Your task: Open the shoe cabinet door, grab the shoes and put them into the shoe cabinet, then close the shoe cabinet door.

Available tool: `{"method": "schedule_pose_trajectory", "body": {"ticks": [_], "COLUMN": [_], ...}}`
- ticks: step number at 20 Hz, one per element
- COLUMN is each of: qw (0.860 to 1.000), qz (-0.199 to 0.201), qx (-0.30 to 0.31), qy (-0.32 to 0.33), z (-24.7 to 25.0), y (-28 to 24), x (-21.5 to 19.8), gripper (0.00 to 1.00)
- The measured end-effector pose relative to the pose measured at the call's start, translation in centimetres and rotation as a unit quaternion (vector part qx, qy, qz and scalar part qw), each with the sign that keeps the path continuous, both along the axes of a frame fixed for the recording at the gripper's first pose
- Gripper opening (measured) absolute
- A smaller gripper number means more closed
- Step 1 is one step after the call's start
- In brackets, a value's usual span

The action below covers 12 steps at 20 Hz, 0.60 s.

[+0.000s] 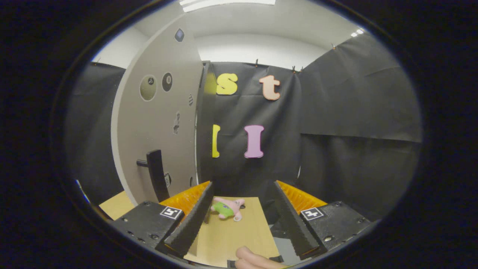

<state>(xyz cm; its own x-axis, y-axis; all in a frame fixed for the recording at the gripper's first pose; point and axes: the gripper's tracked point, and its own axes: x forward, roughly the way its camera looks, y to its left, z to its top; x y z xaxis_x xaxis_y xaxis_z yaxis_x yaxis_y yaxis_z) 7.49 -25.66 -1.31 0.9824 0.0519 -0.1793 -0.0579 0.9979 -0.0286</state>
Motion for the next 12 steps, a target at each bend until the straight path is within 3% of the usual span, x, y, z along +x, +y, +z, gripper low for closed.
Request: {"method": "schedule_pose_trajectory", "body": {"ticks": [3,7,12], "qw": [0.997,0.999,0.999], "qz": [0.073,0.036,0.033], "qx": [0.031,-0.026,-0.019], "qy": [0.013,-0.003,-0.006], "z": [-1.5,-1.3,-1.6], "y": [5.2,5.8,8.5], "x": [0.4,0.1,-0.8], "gripper": [1.00,0.92,0.92]}}
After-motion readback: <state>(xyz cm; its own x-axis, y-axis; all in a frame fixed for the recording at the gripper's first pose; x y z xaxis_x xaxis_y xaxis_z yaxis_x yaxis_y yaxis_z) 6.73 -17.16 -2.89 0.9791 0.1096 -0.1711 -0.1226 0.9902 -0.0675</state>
